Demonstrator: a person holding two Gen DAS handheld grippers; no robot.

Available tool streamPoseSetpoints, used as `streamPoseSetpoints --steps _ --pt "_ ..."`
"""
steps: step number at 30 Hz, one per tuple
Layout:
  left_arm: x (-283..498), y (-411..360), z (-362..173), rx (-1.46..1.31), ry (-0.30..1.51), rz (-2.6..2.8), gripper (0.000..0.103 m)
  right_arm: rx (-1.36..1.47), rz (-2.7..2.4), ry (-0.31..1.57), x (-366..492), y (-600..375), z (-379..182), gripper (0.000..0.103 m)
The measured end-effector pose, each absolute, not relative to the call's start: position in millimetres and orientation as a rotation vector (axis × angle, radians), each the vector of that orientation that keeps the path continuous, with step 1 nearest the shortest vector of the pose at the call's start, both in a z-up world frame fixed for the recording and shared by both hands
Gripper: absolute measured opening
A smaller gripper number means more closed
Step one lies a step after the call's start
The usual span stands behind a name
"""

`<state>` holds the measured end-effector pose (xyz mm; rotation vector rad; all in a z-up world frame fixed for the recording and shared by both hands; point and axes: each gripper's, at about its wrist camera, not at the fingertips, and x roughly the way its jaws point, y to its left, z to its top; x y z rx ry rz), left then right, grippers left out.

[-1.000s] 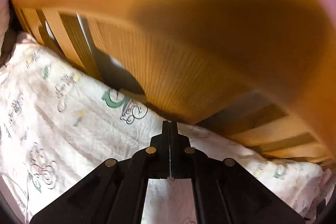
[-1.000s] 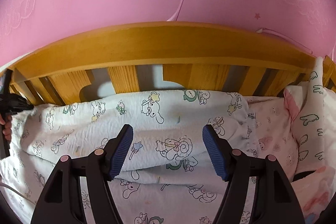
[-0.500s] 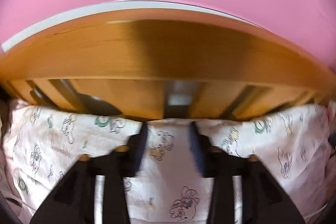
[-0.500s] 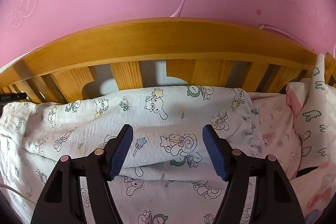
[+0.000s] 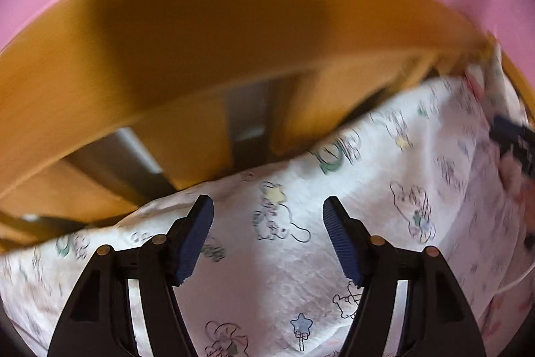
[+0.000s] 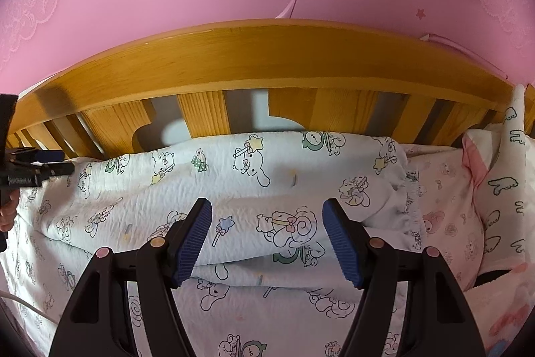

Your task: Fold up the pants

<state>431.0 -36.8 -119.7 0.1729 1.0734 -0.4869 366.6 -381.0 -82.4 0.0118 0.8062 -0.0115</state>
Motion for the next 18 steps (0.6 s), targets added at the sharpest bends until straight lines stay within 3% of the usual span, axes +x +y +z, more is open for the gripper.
streamPoseSetpoints --steps 3,8,10,11,12,18 --pt "438 -42 -120 0.197 1.106 -0.475 0.059 0.015 -0.010 0.806 367 -382 -82 0.070" --pt "456 -49 -147 0.242 1.129 -0.427 0.059 0.022 0.003 0.812 367 -383 -82 0.070" --pt "461 -49 -152 0.241 1.134 -0.417 0.048 0.018 0.005 0.814 368 -382 -83 0.070" --pt "462 -48 -154 0.235 1.130 -0.416 0.021 0.016 0.006 0.815 368 -381 -84 0.070" --pt "463 -47 -154 0.216 1.126 -0.425 0.002 0.013 0.006 0.817 368 -381 -84 0.070" --pt "441 -41 -128 0.189 1.017 -0.445 0.000 0.004 0.010 0.822 367 -377 -87 0.070"
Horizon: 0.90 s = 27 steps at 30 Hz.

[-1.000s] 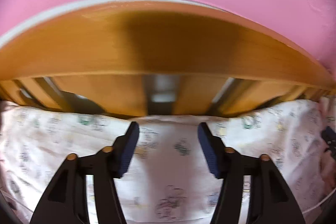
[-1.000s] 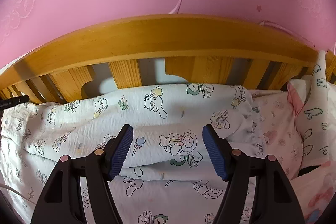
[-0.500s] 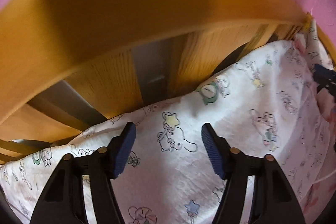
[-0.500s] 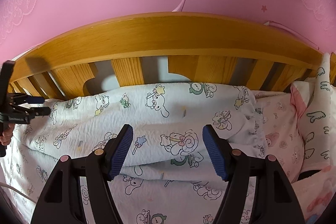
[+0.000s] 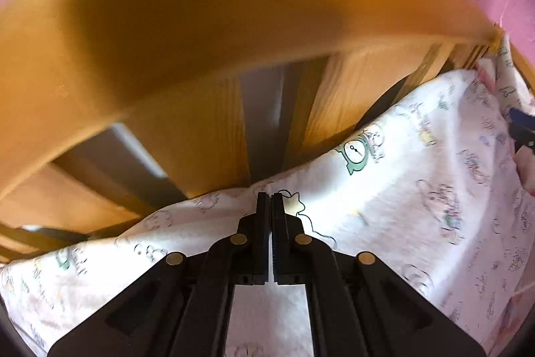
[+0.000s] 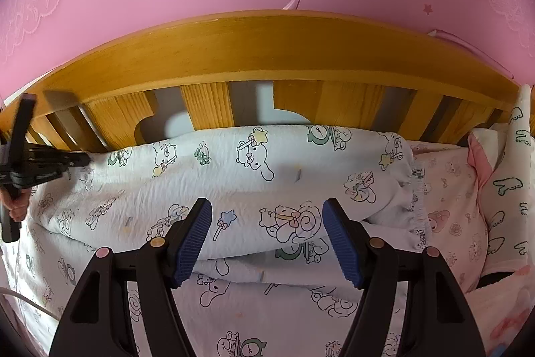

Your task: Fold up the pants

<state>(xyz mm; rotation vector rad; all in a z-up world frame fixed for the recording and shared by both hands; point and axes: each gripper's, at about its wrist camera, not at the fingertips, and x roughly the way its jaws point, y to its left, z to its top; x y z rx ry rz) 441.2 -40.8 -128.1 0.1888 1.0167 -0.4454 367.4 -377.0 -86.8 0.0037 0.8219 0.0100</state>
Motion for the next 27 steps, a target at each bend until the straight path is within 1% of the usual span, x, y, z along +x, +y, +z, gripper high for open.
streamPoseSetpoints --steps 3,9,14,18,25,27 --pt "424 -36 -107 0.179 0.978 -0.445 0.000 0.007 0.010 0.814 365 -378 -84 0.070" --pt "358 -29 -52 0.170 0.869 -0.465 0.000 0.028 0.007 0.781 354 -385 -72 0.070" --pt "314 -25 -35 0.170 0.824 -0.456 0.000 0.091 0.006 0.767 343 -395 -60 0.070" --pt "273 -22 -34 0.175 0.806 -0.440 0.000 0.149 0.013 0.768 328 -400 -53 0.070" --pt "206 -28 -55 0.188 0.854 -0.402 0.000 0.205 0.036 0.837 306 -397 -58 0.081" --pt "192 -30 -67 0.200 0.873 -0.396 0.000 0.226 0.024 0.857 307 -397 -59 0.082"
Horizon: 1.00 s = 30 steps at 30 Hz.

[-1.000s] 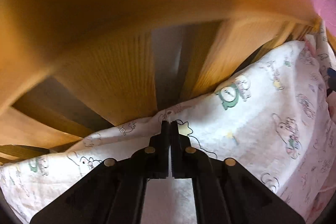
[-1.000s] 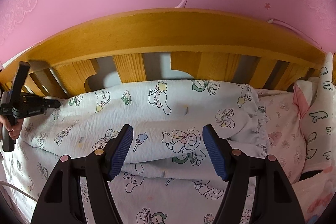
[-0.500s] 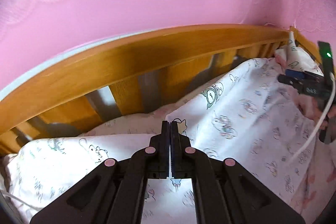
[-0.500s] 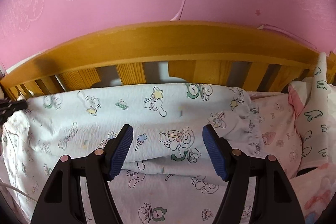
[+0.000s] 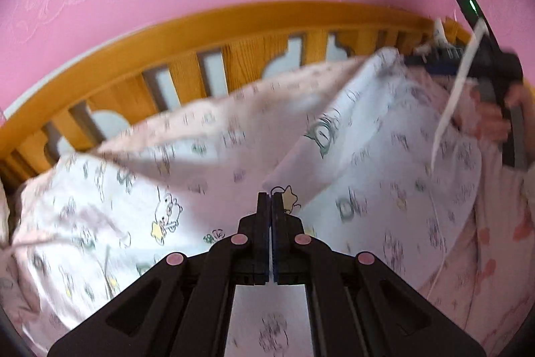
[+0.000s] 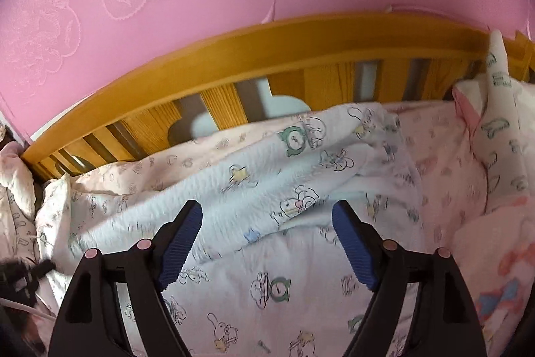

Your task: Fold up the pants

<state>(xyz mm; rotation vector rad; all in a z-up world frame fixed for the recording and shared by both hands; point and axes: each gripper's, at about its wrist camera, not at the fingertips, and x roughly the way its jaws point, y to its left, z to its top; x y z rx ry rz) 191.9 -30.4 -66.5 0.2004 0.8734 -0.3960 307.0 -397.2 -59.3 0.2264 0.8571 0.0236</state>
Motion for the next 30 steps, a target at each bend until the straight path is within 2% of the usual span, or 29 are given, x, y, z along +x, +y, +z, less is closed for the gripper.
streamPoseSetpoints --steps 3,10,15,16,18,19,20,25,30 --pt "181 -30 -80 0.180 0.917 -0.395 0.000 0.240 -0.015 0.886 315 -398 -61 0.087" --pt "168 -30 -96 0.179 0.962 -0.401 0.000 0.201 -0.152 0.923 361 -395 -64 0.087" --pt "160 -26 -101 0.163 0.977 -0.399 0.000 0.162 -0.369 1.039 412 -411 -82 0.087" --pt "160 -26 -103 0.160 0.984 -0.399 0.000 0.156 -0.384 1.054 418 -414 -88 0.083" --pt "161 -25 -109 0.153 0.999 -0.397 0.000 0.147 -0.396 1.088 426 -420 -99 0.051" --pt "161 -25 -110 0.150 1.003 -0.394 0.000 0.150 -0.388 1.121 428 -423 -106 0.017" --pt "161 -24 -110 0.145 1.003 -0.394 0.000 0.171 -0.384 1.136 425 -428 -111 0.003" --pt "155 -18 -100 0.136 0.980 -0.376 0.000 0.142 -0.378 1.026 372 -431 -88 0.002" --pt "141 -4 -92 0.102 0.986 -0.333 0.000 0.126 -0.419 1.006 300 -427 -67 0.002"
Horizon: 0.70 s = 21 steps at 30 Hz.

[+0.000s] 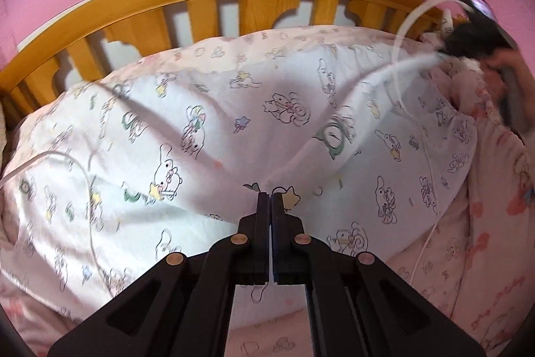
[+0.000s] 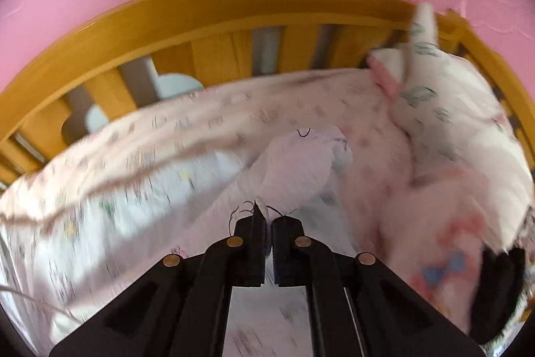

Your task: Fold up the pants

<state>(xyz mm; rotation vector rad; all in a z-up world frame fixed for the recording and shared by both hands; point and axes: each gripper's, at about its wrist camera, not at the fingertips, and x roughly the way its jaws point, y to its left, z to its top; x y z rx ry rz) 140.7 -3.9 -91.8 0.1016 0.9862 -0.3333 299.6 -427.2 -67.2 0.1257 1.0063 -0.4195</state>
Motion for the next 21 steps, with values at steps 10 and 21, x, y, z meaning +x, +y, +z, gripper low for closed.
streamPoseSetpoints --steps 10,21 --pt "111 -3 -112 0.166 1.102 -0.284 0.000 0.126 -0.493 1.188 215 -439 -115 0.002" --pt "104 -13 -134 0.192 1.171 -0.293 0.000 0.095 -0.499 1.284 203 -440 -145 0.007"
